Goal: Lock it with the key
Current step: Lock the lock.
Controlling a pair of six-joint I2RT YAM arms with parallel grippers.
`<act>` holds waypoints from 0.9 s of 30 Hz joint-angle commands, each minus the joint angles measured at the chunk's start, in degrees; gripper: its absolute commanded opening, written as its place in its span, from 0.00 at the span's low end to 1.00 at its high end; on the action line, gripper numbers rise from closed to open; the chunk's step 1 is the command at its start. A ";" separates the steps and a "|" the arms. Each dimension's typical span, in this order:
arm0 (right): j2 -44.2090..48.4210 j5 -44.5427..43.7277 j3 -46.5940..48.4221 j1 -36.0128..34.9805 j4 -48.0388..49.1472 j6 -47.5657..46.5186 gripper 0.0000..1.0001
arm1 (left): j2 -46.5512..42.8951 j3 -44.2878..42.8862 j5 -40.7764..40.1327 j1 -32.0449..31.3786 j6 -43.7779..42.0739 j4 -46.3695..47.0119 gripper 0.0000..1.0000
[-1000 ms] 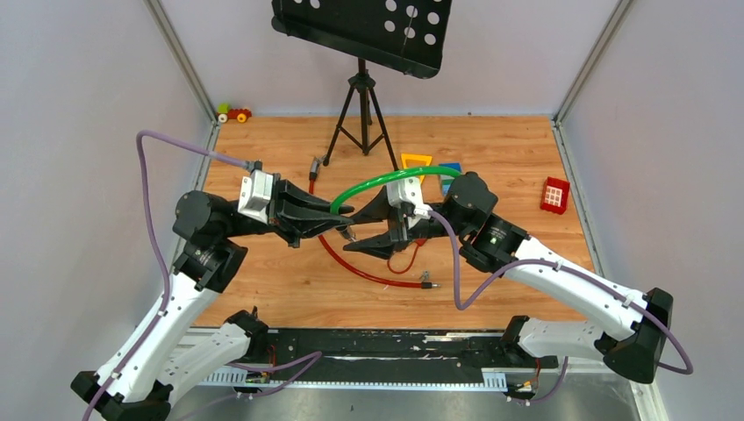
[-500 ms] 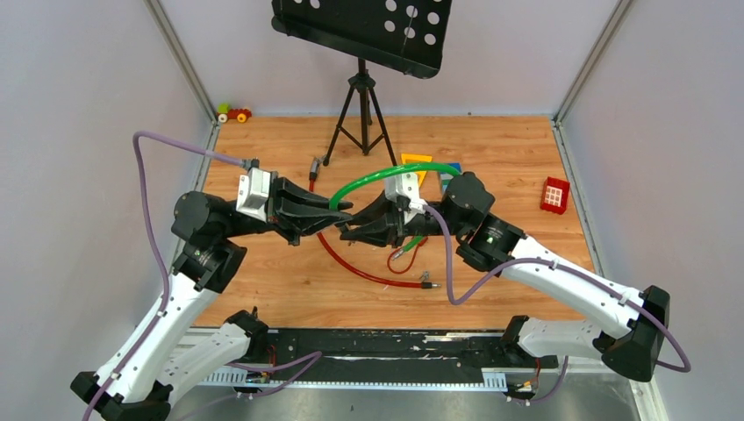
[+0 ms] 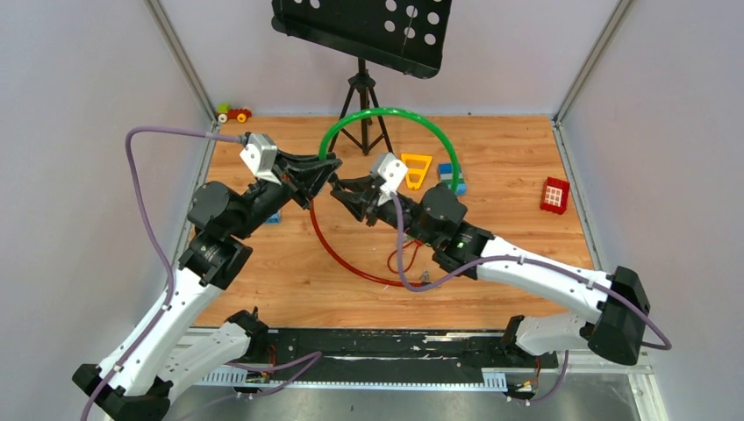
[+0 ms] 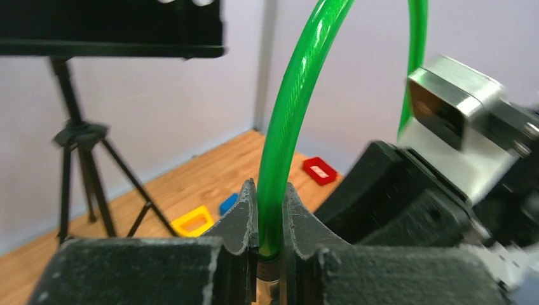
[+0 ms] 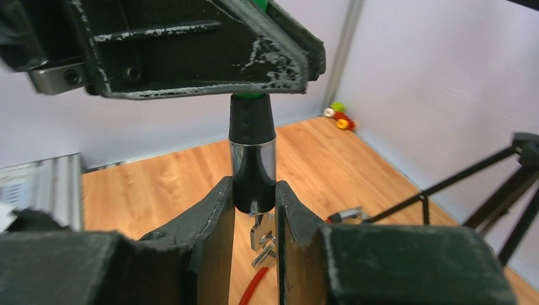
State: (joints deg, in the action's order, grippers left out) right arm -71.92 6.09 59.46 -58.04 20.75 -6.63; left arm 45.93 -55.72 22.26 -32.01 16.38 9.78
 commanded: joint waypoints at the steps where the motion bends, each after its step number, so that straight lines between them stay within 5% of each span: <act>1: -5.00 -28.49 4.06 -1.49 8.53 -5.59 0.00 | 0.41 -3.96 -17.47 -3.09 -1.36 -2.26 0.00; 9: -17.31 -51.38 10.90 -10.84 28.10 -28.87 0.00 | 4.13 -7.26 -31.70 -7.90 -1.63 -6.26 0.00; 16: -34.28 -61.51 18.55 -16.55 69.93 -73.00 0.00 | 4.01 -6.92 -36.99 -9.38 -1.18 -5.86 0.00; 21: -34.84 -62.01 19.84 -18.08 69.63 -70.98 0.00 | 3.73 -6.34 -37.20 -9.47 -0.57 -5.94 0.00; 24: -33.49 -61.74 18.97 -18.50 67.84 -68.97 0.12 | 3.11 -5.73 -37.67 -9.48 -0.63 -5.87 0.00; 27: -31.87 -61.36 17.41 -19.08 67.48 -67.53 0.45 | 2.56 -5.00 -37.49 -9.47 -0.82 -5.18 0.00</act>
State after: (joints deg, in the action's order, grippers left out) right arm -108.97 -55.66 75.81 -76.71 80.64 -72.93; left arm 49.76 -60.90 -13.91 -41.60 14.55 3.42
